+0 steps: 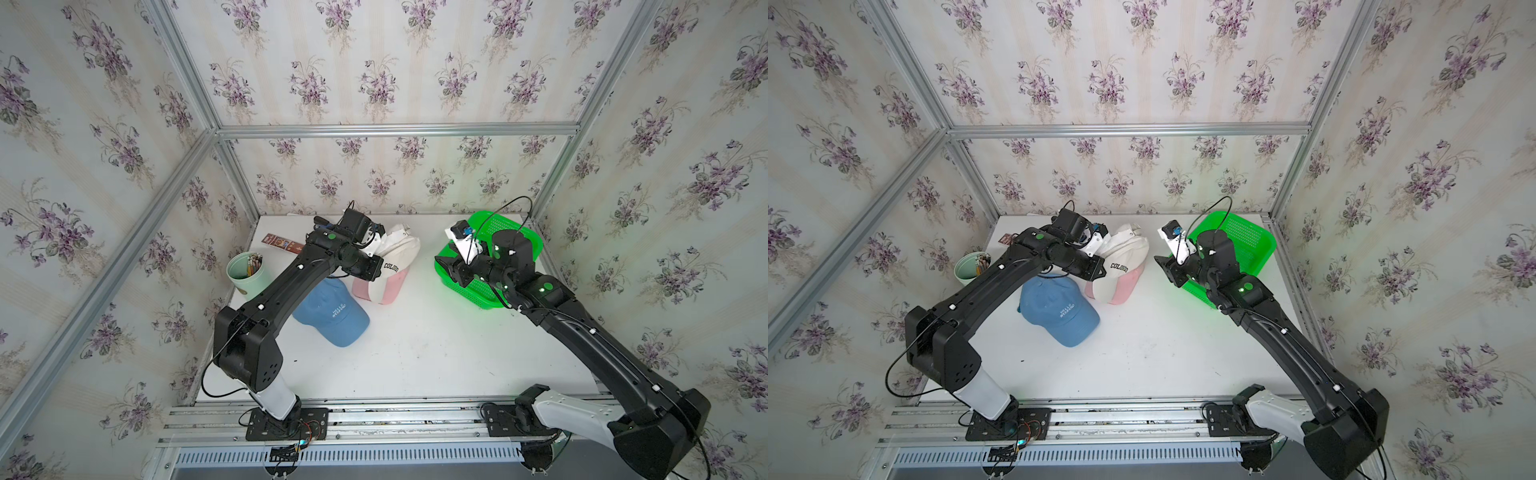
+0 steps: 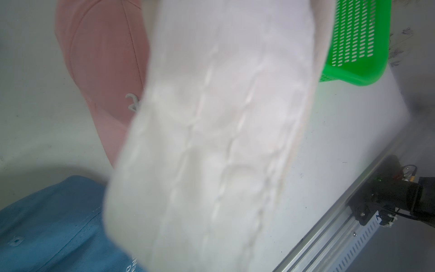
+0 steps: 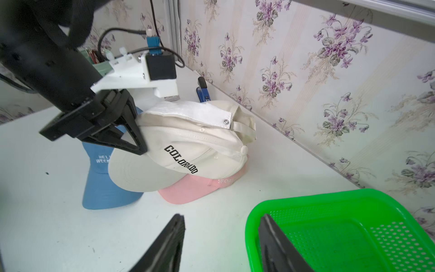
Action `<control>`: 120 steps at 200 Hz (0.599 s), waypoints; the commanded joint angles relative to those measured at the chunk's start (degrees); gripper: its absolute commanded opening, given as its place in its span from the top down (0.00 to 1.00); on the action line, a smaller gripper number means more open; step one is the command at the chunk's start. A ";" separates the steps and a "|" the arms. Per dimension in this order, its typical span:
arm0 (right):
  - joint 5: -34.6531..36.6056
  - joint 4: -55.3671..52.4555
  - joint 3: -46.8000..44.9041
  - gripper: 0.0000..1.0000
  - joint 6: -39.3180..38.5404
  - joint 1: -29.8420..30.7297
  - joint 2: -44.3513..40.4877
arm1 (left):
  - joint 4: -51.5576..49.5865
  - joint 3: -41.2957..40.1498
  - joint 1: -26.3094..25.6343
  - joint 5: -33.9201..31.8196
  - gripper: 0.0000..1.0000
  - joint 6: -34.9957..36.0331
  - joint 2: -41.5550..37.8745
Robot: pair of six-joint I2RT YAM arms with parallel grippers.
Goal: Turn the baseball cap inside out
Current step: Turn over the baseball cap.
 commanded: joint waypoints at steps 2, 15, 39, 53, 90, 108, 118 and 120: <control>7.41 6.63 -1.01 0.44 -5.97 1.25 0.98 | -2.61 0.38 -1.37 4.14 1.00 5.84 -0.87; 5.73 9.92 -2.74 0.44 -8.90 1.24 0.50 | -3.83 -0.06 -2.23 4.92 0.99 10.00 -1.59; 2.93 13.33 -4.31 0.45 -12.61 1.24 0.30 | -7.30 0.82 -2.78 9.20 0.92 16.43 -1.93; 1.91 13.72 -4.86 0.45 -14.91 1.22 0.41 | -9.30 2.07 -3.07 10.38 0.90 18.84 -1.80; -2.80 12.89 -5.67 0.45 -18.00 1.50 -0.01 | -11.47 4.12 -3.40 11.28 0.90 21.13 -1.07; -3.14 13.21 -6.35 0.45 -18.60 1.68 0.01 | -11.68 4.35 -3.62 11.32 0.89 21.26 -0.83; -2.22 13.31 -6.47 0.45 -19.03 1.98 0.38 | -11.78 4.47 -3.95 10.70 0.89 21.48 -0.69; -2.18 13.28 -6.52 0.45 -19.19 2.02 0.45 | -11.78 4.48 -3.97 10.49 0.89 21.52 -0.73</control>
